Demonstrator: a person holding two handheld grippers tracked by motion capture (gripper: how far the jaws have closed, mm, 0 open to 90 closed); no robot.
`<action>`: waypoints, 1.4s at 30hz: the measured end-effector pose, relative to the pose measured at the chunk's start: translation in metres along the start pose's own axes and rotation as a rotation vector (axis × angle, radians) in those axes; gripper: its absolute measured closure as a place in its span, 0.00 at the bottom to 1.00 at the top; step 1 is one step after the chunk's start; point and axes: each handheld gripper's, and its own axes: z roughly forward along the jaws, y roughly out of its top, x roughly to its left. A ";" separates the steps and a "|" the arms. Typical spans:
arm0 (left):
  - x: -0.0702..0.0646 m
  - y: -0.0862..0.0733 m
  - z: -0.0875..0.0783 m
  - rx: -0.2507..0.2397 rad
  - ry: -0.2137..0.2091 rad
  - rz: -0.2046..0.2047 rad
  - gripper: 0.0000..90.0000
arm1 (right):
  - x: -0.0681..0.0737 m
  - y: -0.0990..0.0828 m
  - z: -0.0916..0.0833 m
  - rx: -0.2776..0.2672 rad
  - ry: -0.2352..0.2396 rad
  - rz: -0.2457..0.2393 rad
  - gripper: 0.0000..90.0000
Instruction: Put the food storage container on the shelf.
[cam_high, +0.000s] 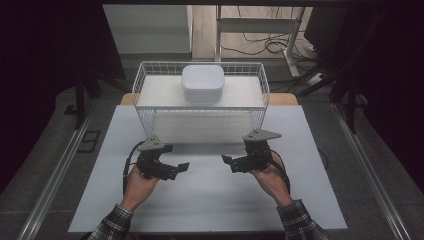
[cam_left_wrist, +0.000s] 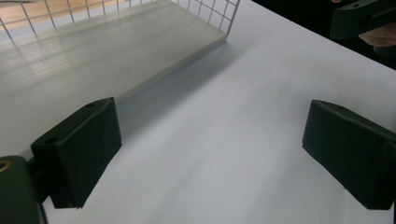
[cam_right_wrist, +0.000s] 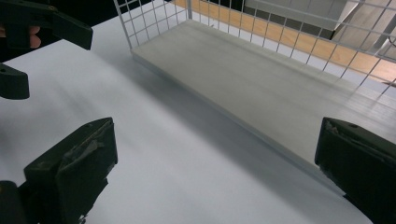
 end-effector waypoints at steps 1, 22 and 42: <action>-0.001 -0.001 0.000 0.004 0.002 0.002 0.05 | 0.000 -0.001 0.000 0.001 0.000 -0.002 0.00; -0.010 -0.031 -0.015 0.026 0.016 -0.010 0.05 | 0.010 -0.028 -0.013 0.013 -0.003 -0.014 0.00; -0.018 -0.055 -0.017 0.075 0.029 -0.018 0.04 | 0.015 -0.059 -0.022 0.052 -0.012 -0.011 0.00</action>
